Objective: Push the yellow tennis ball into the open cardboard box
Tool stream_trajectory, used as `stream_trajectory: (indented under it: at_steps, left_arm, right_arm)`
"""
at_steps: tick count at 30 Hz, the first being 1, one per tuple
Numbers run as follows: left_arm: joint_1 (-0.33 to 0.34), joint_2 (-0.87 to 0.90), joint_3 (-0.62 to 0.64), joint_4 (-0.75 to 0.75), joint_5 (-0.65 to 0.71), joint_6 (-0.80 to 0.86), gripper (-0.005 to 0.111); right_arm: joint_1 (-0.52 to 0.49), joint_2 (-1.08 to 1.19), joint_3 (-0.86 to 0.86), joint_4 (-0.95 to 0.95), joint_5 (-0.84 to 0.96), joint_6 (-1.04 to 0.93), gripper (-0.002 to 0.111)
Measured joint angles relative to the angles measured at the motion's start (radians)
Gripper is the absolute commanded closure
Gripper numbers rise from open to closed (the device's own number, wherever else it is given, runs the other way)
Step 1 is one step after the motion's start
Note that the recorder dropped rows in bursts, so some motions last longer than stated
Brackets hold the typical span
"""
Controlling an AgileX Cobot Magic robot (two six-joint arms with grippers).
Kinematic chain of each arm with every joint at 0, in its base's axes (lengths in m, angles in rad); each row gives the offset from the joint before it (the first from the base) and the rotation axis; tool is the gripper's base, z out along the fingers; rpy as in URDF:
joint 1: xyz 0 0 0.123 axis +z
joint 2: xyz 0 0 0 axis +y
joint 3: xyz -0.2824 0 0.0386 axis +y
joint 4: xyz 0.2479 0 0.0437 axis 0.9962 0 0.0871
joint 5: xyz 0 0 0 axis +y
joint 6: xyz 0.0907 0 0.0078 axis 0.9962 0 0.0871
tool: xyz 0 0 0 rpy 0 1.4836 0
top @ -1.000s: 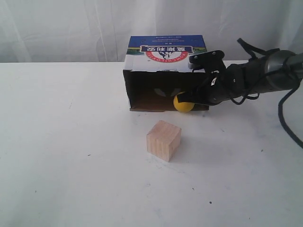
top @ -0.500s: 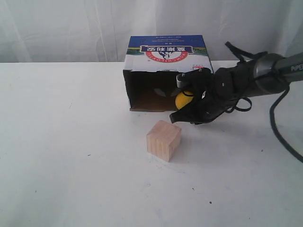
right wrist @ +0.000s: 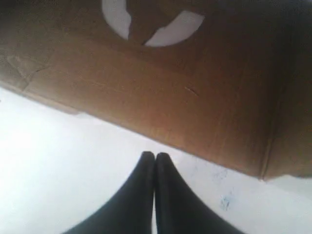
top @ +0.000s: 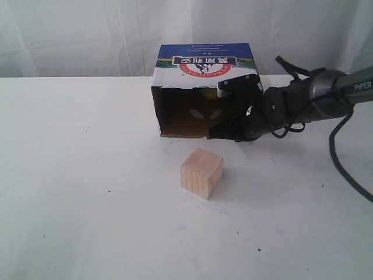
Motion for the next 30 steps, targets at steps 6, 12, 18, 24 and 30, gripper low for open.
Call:
stream_trajectory:
  at_steps: [6, 12, 18, 24, 30]
  left_arm:
    - [0.0, 0.0, 0.0, 0.0, 0.0, 0.0, 0.107]
    - [0.0, 0.0, 0.0, 0.0, 0.0, 0.0, 0.107]
    - [0.0, 0.0, 0.0, 0.0, 0.0, 0.0, 0.107]
    - [0.0, 0.0, 0.0, 0.0, 0.0, 0.0, 0.107]
    - [0.0, 0.0, 0.0, 0.0, 0.0, 0.0, 0.107]
  right_arm:
    - [0.0, -0.105, 0.0, -0.052, 0.159, 0.0, 0.108]
    - [0.0, -0.199, 0.0, -0.25, 0.393, 0.0, 0.108]
    - [-0.048, -0.224, 0.0, -0.557, 0.64, 0.131, 0.108]
    - [-0.209, -0.228, 0.002, -0.764, 0.88, 0.38, 0.108]
    - [-0.339, -0.302, 0.043, -0.775, 1.03, 0.517, 0.108]
